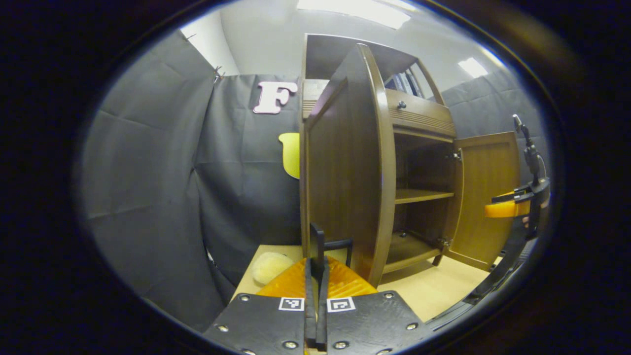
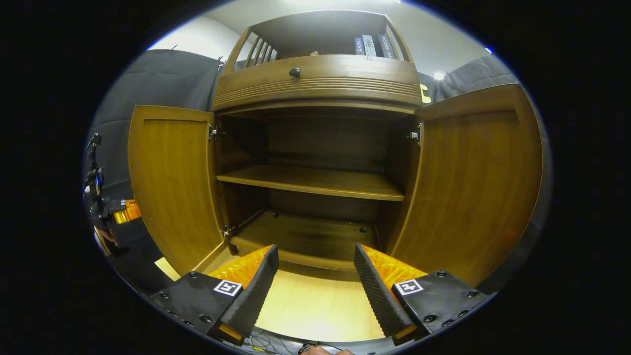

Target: Open the right door of the double-door shoe cabinet with the right hand, and open the left door with the left hand.

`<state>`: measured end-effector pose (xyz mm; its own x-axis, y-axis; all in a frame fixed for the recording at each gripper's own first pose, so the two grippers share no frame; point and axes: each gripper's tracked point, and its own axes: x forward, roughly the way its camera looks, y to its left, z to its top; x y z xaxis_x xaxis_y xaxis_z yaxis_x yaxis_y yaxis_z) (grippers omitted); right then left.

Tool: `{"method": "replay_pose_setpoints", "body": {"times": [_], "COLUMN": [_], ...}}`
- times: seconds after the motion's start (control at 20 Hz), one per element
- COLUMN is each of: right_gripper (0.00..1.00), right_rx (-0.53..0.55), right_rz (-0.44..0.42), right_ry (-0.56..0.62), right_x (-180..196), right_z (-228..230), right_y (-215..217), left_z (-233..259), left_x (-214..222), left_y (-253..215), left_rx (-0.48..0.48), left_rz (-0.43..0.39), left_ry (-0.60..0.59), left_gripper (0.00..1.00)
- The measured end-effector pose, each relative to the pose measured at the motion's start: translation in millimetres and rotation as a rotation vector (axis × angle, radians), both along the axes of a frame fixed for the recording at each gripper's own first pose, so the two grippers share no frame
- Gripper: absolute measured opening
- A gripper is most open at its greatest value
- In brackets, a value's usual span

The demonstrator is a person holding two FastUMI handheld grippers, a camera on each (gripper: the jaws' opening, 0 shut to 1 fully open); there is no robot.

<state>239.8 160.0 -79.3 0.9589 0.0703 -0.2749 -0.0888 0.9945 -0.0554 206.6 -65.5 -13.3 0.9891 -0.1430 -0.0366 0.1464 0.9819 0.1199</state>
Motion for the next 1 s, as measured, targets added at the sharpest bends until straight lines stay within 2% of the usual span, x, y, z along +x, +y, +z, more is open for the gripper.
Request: {"method": "replay_pose_setpoints", "body": {"times": [0.1, 0.3, 0.4, 0.65, 0.85, 0.9, 1.0], "right_gripper": [0.95, 0.97, 0.97, 0.97, 0.97, 0.99, 0.97], "right_rx": [-0.003, -0.044, -0.059, -0.068, -0.048, -0.044, -0.049], "right_rz": [-0.007, -0.028, -0.032, -0.054, -0.082, -0.085, -0.087], "right_ry": [-0.025, -0.028, -0.031, -0.047, -0.063, -0.071, -0.084], "right_x": [2, -4, -5, -5, -4, -4, -2], "right_z": [7, 6, 8, 12, 15, 16, 18], "right_y": [0, -12, -15, -23, -26, -27, -30], "left_z": [7, 4, 1, 2, -3, -2, 0], "left_x": [6, -1, -1, 1, -5, -8, -9], "left_y": [1, -8, -6, -4, 3, 4, 8], "left_rx": [-0.014, -0.029, -0.001, -0.004, 0.036, 0.039, 0.045], "left_rz": [-0.009, -0.076, -0.094, -0.082, -0.080, -0.073, -0.045], "left_ry": [-0.029, -0.004, -0.002, 0.000, 0.026, 0.027, 0.025], "left_gripper": [0.02, 0.01, 0.02, 0.02, 0.02, 0.02, 0.02]}}
